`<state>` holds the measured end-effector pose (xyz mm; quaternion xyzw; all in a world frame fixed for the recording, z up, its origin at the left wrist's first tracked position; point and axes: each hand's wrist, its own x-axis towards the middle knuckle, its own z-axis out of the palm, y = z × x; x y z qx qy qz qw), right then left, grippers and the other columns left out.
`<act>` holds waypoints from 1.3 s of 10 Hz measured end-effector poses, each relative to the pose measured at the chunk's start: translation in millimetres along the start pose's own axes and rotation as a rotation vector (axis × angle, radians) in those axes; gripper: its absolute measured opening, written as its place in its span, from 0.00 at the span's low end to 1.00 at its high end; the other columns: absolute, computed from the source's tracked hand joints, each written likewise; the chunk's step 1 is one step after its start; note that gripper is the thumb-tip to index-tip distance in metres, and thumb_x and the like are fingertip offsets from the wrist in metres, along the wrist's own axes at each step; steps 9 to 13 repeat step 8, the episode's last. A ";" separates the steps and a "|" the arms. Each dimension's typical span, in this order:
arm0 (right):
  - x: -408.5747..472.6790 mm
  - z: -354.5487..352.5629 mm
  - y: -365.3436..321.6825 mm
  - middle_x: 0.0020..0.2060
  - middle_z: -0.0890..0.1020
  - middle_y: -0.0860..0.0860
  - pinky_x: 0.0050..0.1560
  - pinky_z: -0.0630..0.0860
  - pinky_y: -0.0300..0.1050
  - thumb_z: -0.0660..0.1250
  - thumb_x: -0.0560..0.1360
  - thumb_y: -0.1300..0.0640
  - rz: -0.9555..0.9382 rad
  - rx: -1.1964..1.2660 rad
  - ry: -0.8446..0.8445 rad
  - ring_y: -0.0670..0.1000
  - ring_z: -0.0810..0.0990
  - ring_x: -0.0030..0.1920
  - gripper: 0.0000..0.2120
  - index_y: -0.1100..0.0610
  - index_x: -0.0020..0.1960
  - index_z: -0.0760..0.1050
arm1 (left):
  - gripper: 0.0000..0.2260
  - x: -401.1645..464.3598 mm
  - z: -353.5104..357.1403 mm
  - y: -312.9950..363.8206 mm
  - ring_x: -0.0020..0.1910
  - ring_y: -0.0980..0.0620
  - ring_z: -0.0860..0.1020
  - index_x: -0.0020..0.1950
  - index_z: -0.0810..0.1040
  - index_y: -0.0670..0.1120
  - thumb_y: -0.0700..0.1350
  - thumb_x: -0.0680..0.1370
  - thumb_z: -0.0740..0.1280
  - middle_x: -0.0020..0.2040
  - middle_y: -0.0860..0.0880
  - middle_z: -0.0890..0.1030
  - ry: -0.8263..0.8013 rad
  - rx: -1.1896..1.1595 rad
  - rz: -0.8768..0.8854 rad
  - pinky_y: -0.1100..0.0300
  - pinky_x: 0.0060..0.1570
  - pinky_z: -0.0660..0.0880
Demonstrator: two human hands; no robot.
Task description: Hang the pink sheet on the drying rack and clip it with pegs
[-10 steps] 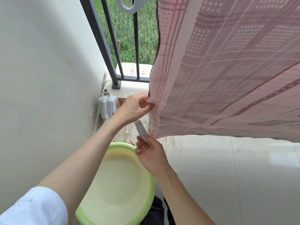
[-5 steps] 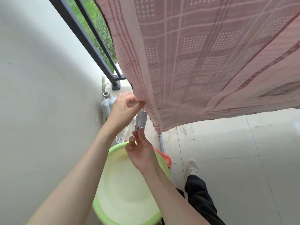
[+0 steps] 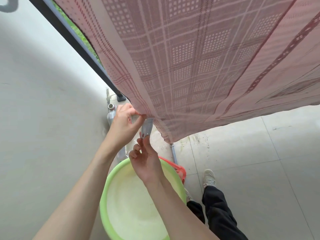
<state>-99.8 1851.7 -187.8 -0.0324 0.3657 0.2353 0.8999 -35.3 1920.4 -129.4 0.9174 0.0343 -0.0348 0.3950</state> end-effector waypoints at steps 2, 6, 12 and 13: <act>4.5 9.6 -1.2 0.33 0.75 0.48 0.26 0.64 0.36 0.66 0.70 0.55 -0.015 0.024 -0.045 0.44 0.70 0.26 0.06 0.57 0.44 0.76 | 0.08 -2.2 5.0 -0.8 0.49 0.55 0.64 0.39 0.78 0.55 0.44 0.75 0.67 0.41 0.59 0.73 0.041 -0.029 -0.059 0.63 0.44 0.61; 4.0 11.5 -22.0 0.48 0.82 0.48 0.45 0.73 0.45 0.62 0.77 0.50 0.123 -0.381 -0.113 0.48 0.78 0.49 0.07 0.48 0.45 0.78 | 0.07 -3.2 7.8 0.4 0.44 0.56 0.67 0.36 0.75 0.47 0.44 0.75 0.67 0.38 0.58 0.71 0.112 -0.012 -0.145 0.65 0.43 0.64; -23.7 17.8 -74.3 0.64 0.73 0.50 0.63 0.67 0.51 0.59 0.79 0.49 0.010 -0.906 0.059 0.49 0.71 0.60 0.15 0.50 0.65 0.68 | 0.08 -24.2 9.0 9.0 0.53 0.47 0.72 0.48 0.71 0.48 0.48 0.74 0.68 0.48 0.51 0.73 0.221 -0.009 -0.160 0.56 0.51 0.68; -23.7 17.8 -74.3 0.64 0.73 0.50 0.63 0.67 0.51 0.59 0.79 0.49 0.010 -0.906 0.059 0.49 0.71 0.60 0.15 0.50 0.65 0.68 | 0.08 -24.2 9.0 9.0 0.53 0.47 0.72 0.48 0.71 0.48 0.48 0.74 0.68 0.48 0.51 0.73 0.221 -0.009 -0.160 0.56 0.51 0.68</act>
